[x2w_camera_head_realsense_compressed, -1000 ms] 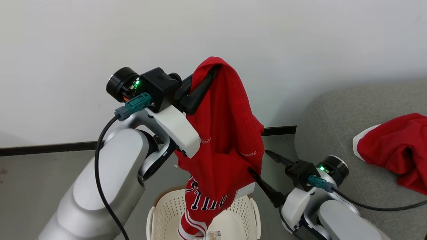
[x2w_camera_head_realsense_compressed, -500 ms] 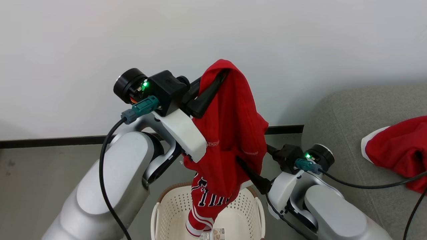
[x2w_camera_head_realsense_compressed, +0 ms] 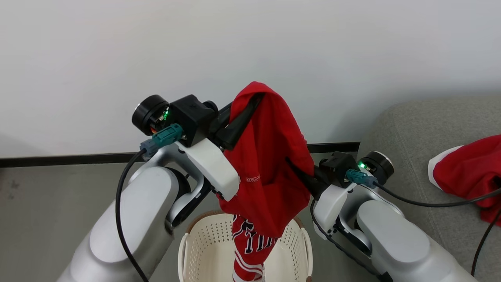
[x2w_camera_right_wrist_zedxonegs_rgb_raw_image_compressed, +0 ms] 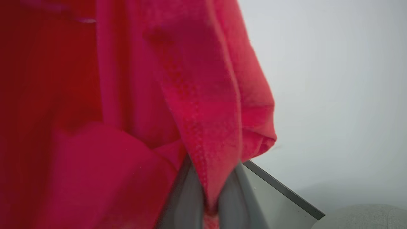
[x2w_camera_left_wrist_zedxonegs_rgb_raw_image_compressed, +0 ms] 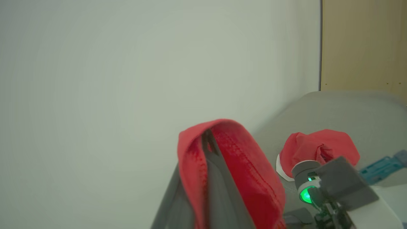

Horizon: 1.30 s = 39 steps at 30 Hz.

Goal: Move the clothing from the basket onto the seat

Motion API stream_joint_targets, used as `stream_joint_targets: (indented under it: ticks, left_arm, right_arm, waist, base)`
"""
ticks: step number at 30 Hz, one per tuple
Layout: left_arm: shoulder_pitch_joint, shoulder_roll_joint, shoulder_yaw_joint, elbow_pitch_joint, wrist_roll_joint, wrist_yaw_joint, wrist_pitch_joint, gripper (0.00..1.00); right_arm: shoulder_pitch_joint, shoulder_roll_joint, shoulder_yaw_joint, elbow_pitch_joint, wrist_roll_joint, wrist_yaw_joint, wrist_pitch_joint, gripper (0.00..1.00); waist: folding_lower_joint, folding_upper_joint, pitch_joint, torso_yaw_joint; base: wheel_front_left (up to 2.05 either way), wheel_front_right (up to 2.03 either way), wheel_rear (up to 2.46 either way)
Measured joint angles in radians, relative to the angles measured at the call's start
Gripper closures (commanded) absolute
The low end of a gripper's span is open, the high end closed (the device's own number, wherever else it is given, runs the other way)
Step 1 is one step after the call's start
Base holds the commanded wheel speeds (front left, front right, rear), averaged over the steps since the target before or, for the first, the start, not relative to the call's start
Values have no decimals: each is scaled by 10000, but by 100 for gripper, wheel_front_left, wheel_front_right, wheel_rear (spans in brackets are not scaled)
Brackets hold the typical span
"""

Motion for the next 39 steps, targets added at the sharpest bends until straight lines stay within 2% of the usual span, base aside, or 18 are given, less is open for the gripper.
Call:
stream_joint_targets:
  ticks: [11, 12, 15, 16, 17, 18, 26, 39]
  left_arm:
    - [934, 125, 314, 330, -301, 307, -81, 100]
    - [1025, 136, 351, 355, -345, 314, -121, 89]
    - [1291, 173, 435, 454, -401, 395, -280, 65]
    - [1363, 203, 443, 485, -428, 395, -311, 52]
    - [1451, 228, 464, 506, -433, 403, -393, 24]
    - [1529, 242, 476, 533, -433, 412, -449, 0]
    - [2037, 251, 410, 614, -518, 384, -899, 0]
    - [2774, 257, -324, 734, -495, 190, -1302, 0]
  right_arm:
    - [1, -73, -512, -88, 82, 0, 0, 100]
    - [1, -105, -602, -123, 86, 0, 0, 100]
    - [-1, -297, -899, -311, 111, 0, 0, 100]
    - [-5, -374, -1022, -368, 111, 0, 0, 100]
    - [-12, -464, -1147, -408, 111, 0, 0, 100]
    - [-22, -564, -1262, -449, 107, 0, 0, 100]
    - [-240, -1248, -2341, -1016, 40, 0, 0, 100]
    - [-35, -2330, -3682, -1768, -128, 0, 0, 100]
  waist:
    - [0, 0, 37, -286]
    - [0, 0, 38, -322]
    - [0, 0, 32, -436]
    - [0, 0, 28, -475]
    - [0, 0, 22, -516]
    - [-1, 0, 17, -557]
    - [0, 0, -50, -923]
    - [0, 0, -198, -1653]
  base:
    - [0, 0, 0]
    - [0, 0, 0]
    - [0, 0, 0]
    - [0, 0, 0]
    - [0, 0, 0]
    - [0, 0, 0]
    - [0, 0, 0]
    - [0, 0, 0]
